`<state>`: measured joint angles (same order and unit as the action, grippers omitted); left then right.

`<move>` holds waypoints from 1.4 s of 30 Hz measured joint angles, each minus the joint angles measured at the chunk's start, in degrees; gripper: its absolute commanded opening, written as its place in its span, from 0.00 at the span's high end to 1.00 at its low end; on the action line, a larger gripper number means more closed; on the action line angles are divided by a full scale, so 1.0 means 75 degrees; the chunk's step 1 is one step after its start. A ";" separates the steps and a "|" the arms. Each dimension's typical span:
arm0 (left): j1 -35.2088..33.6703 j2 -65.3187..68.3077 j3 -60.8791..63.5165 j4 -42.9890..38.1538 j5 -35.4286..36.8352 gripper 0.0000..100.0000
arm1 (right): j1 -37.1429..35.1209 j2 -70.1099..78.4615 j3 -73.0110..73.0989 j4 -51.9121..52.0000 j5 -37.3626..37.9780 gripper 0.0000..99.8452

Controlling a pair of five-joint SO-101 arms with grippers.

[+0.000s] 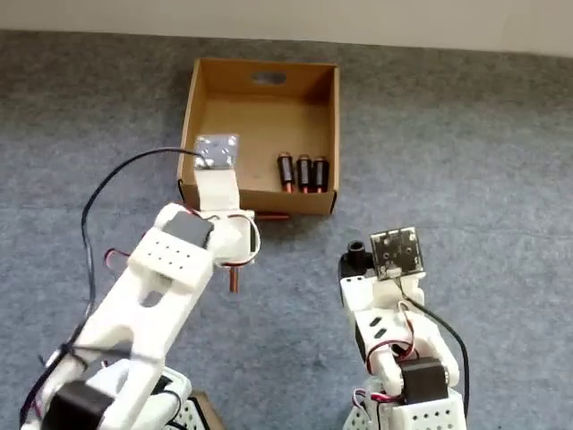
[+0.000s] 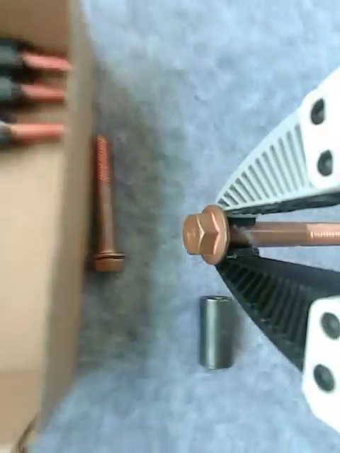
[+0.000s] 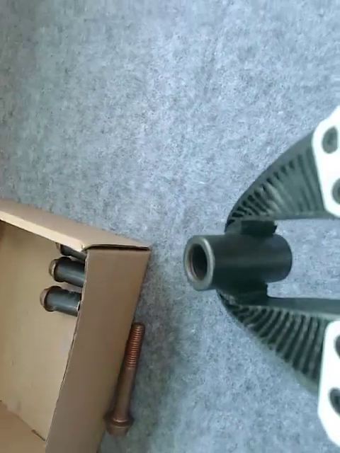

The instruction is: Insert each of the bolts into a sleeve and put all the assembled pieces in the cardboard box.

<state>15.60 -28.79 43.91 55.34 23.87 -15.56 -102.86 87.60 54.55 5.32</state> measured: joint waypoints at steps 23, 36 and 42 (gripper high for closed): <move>0.1301 -0.4407 0.1289 -0.4759 0.0000 0.99 | -0.0504 -0.0234 0.0445 -0.3763 -0.0316 0.99; 0.2145 -0.3681 0.1289 -0.6248 0.0000 0.99 | -0.0949 -0.0234 0.0680 -0.4091 -0.0199 0.99; 0.2133 -0.2590 0.1196 -0.6541 0.0000 0.99 | -0.0914 -0.0223 0.0692 -0.4091 -0.0199 0.99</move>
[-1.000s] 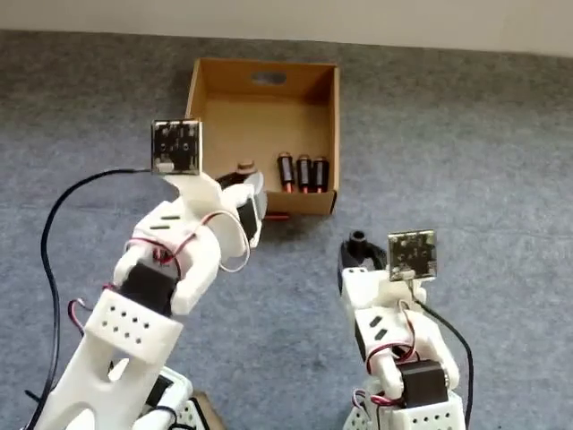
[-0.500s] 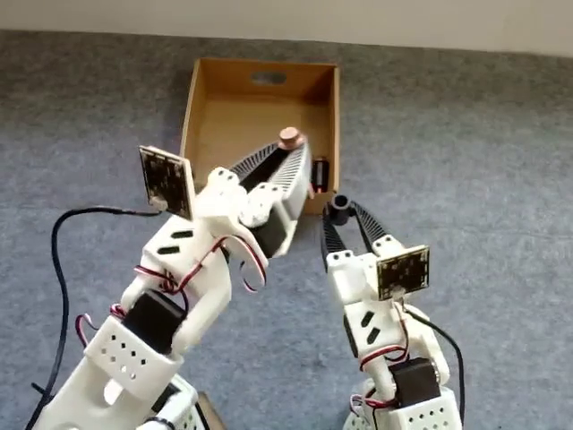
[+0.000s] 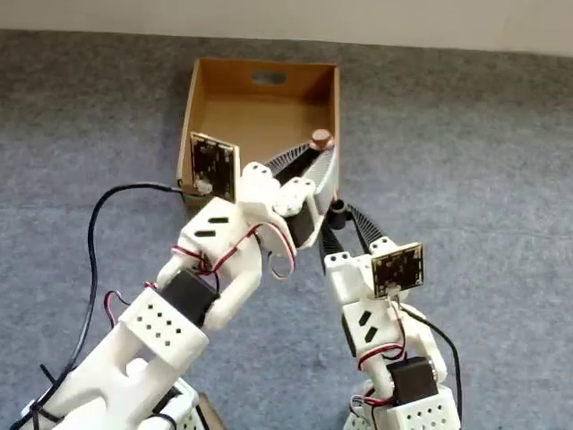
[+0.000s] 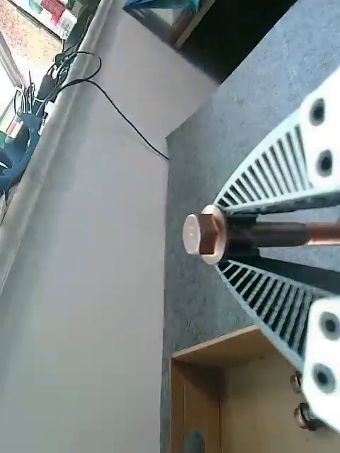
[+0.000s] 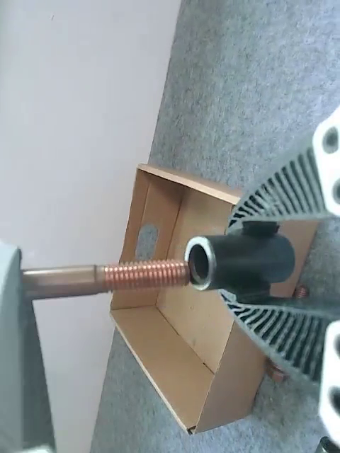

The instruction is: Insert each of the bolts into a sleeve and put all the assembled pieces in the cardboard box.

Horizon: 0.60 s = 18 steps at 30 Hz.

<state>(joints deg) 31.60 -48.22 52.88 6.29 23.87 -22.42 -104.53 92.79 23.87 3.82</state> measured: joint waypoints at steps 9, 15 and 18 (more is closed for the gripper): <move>-0.0035 0.0047 0.0000 -0.0023 0.0000 0.99 | 0.0000 0.0000 0.0000 0.0000 0.0000 0.99; -0.0035 0.0094 -0.0012 -0.0035 0.0000 0.99 | 0.0000 0.0000 0.0000 0.0000 0.0000 0.99; -0.0035 0.0094 -0.0012 -0.0035 0.0000 0.99 | 0.0000 0.0000 0.0000 0.0000 0.0000 0.99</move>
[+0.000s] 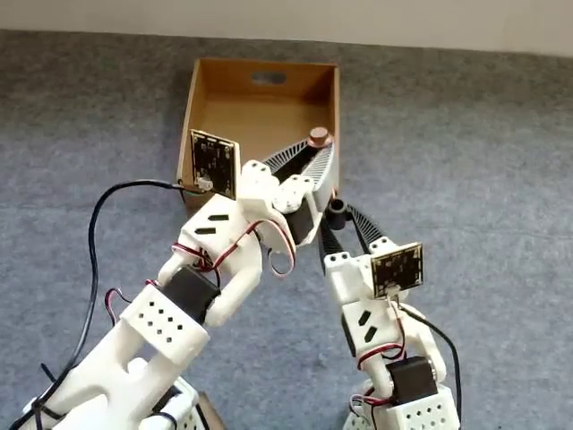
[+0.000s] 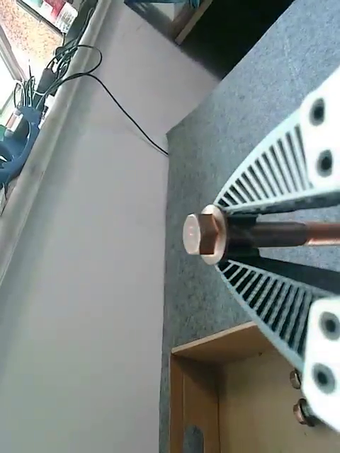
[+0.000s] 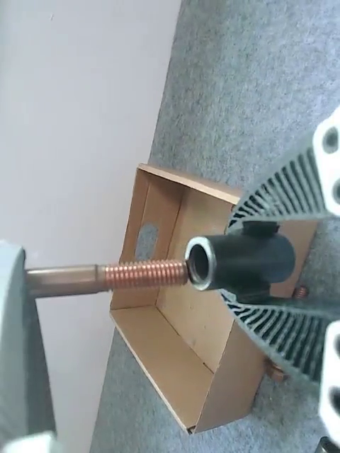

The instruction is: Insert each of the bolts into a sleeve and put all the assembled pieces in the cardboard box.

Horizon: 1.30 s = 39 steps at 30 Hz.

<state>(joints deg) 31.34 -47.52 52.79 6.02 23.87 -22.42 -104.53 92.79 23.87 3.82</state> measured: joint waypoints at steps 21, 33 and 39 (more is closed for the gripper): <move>0.0352 0.1196 -0.1055 0.0094 0.0000 0.99 | 0.0000 0.0000 0.0000 -0.0023 0.0000 0.99; 0.0703 0.0141 -0.0867 0.1395 0.0000 0.99 | 0.0000 0.0000 0.0000 -0.0023 0.0000 0.99; 0.0645 0.0141 -0.0844 0.1395 0.0000 0.99 | 0.0000 -0.0012 0.0070 -0.0023 0.0000 0.99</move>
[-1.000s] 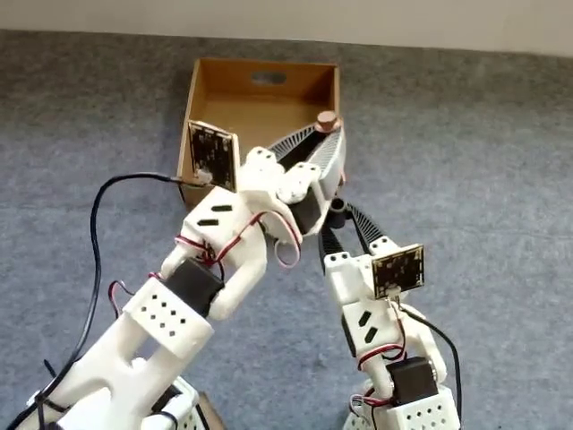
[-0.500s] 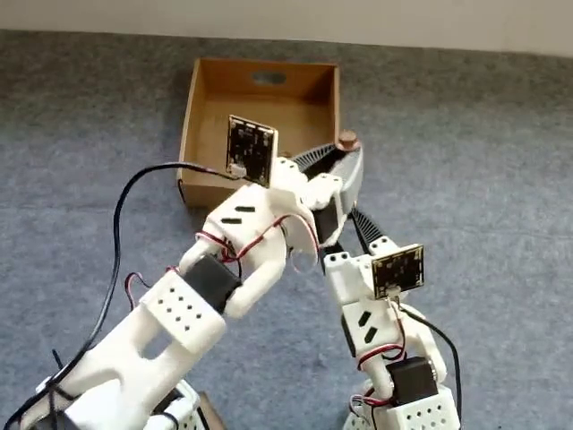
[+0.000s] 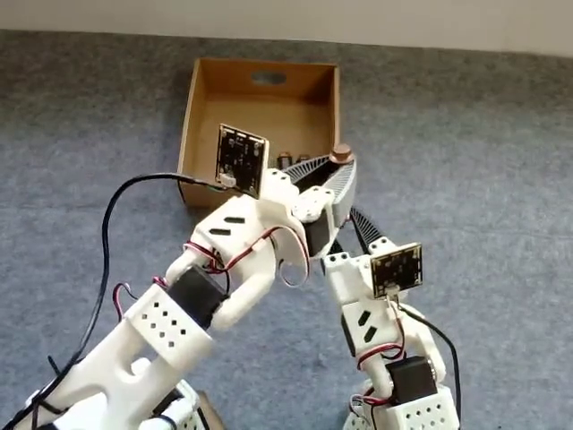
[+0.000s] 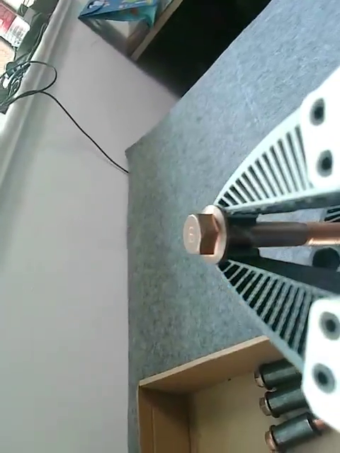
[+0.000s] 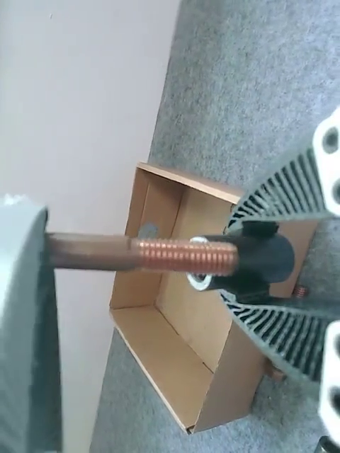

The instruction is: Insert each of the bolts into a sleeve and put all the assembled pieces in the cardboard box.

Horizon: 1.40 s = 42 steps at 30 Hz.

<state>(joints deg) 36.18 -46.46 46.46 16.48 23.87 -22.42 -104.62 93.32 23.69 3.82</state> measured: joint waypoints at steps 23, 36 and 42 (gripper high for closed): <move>-0.1008 -0.0012 0.0129 -0.0481 0.0012 0.99 | 0.0012 0.0012 0.0000 0.0000 0.0000 0.99; -0.0551 0.0774 0.0176 -0.1114 0.0012 0.99 | 0.0035 0.0012 0.0012 0.0000 0.0000 0.99; -0.0445 0.0750 0.0176 -0.1114 0.0000 0.99 | 0.0035 0.0012 0.0000 0.0000 0.0000 0.99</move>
<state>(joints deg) 32.84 -40.84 47.78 8.13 23.87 -22.15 -104.53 93.32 23.69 3.82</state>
